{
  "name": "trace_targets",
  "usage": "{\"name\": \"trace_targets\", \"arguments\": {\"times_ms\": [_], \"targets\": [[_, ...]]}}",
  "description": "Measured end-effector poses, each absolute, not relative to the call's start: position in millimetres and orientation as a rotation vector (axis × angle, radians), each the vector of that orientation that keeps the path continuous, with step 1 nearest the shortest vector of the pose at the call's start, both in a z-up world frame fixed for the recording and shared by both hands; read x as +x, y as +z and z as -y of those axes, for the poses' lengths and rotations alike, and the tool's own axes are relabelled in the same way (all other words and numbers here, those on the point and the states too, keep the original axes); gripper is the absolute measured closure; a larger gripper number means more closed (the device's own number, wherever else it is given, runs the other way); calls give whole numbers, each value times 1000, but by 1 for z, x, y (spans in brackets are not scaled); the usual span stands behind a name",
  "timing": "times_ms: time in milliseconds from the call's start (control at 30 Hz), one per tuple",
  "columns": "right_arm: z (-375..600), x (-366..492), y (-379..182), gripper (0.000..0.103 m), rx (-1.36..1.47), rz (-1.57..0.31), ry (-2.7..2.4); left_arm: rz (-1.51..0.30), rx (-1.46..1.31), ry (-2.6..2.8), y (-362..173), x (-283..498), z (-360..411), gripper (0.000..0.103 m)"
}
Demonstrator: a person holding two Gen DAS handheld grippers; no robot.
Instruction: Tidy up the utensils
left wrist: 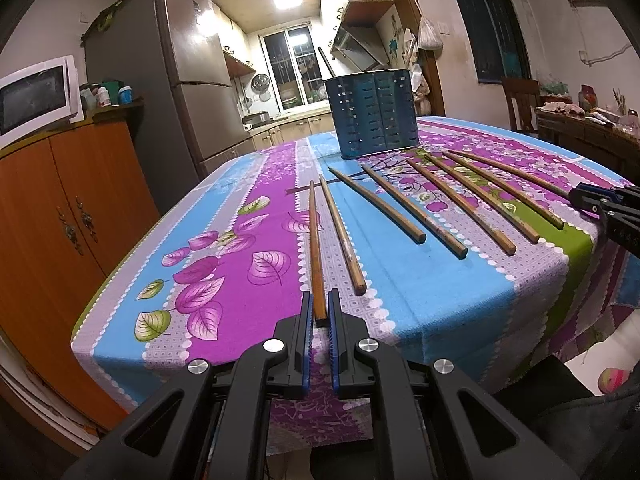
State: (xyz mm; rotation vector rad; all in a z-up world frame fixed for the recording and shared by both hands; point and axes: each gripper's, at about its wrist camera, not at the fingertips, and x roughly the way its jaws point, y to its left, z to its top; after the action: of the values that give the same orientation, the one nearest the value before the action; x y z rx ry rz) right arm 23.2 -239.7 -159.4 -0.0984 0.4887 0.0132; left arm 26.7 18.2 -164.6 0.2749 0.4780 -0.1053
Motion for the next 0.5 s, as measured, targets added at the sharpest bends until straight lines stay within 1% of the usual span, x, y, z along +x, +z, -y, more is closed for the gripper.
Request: {"name": "trace_targets", "arguments": {"times_ms": [67,133,167,200,333,500], "targets": [[239,23,-160,89,-96,-490,13,-472,286,-102,-165,26,-17,93],[239,24,-160,89,-98,-490,12,-466,287,-97,-165,27,-18,88],[239,24,-160,89,-101,-491,11,-462,287,-97,-165,27,-18,82],[239,24,-160,89,-102,-492,11,-454,292,-99,-165,28,-17,80],[238,24,-160,89,-98,-494,13,-452,297,-113,-165,30,-16,80],[234,25,-161,96,-109,-500,26,-451,274,-122,-166,31,-20,80]]}}
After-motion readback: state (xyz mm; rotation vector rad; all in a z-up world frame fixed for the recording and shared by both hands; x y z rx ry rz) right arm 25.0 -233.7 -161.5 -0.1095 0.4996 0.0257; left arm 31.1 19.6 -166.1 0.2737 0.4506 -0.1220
